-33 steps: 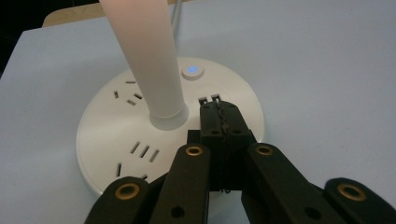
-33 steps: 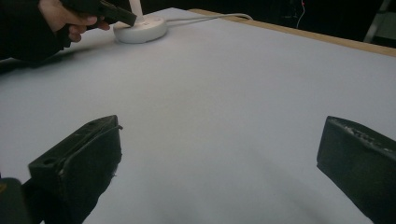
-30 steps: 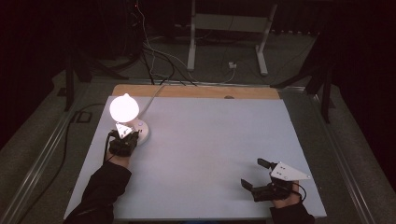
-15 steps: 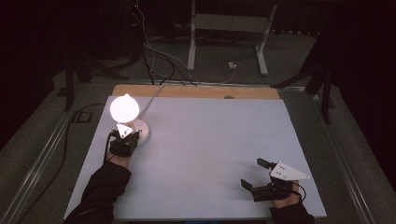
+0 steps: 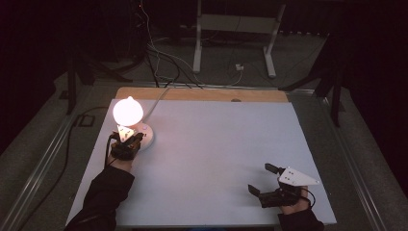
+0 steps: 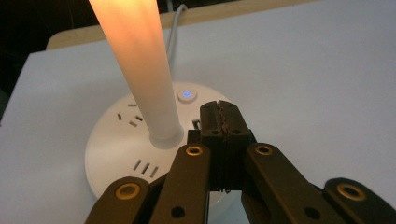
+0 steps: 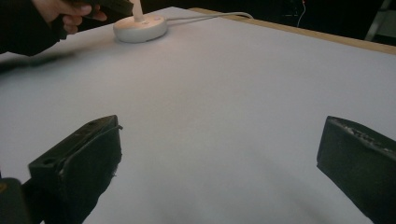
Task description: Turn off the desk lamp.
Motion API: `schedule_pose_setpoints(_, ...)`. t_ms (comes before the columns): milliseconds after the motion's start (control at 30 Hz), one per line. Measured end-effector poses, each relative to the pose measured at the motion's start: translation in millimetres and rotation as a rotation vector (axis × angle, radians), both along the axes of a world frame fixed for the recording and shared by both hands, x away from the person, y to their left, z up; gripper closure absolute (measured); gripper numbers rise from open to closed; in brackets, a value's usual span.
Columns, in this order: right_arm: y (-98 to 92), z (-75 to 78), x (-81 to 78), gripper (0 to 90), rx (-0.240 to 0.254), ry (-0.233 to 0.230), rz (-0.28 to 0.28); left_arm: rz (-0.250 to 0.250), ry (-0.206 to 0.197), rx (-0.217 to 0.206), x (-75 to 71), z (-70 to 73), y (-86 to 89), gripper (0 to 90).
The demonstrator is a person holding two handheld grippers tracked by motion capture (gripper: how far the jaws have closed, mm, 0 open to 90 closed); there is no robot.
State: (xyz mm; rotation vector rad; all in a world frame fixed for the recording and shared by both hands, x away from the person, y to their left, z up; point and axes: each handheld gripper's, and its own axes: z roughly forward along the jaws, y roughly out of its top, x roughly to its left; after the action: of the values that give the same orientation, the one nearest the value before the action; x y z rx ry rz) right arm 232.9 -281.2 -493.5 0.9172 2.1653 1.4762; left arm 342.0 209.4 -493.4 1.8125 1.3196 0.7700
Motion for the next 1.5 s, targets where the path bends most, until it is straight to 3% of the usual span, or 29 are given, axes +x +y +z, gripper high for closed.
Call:
schedule_pose_setpoints(500,-0.1,0.5,-0.7,0.0,-0.001,-0.003,0.001,0.001,-0.024,-0.015,-1.6,4.2,4.5,90.0)
schedule_pose_setpoints(900,0.2,0.3,-0.6,0.0,-0.001,0.001,0.006,0.002,0.004,-0.018,1.1,-4.6,7.0,90.0)
schedule_pose_setpoints(1500,0.3,0.4,-0.7,0.0,-0.002,0.001,0.008,-0.018,0.049,0.023,5.0,-18.6,2.7,90.0)
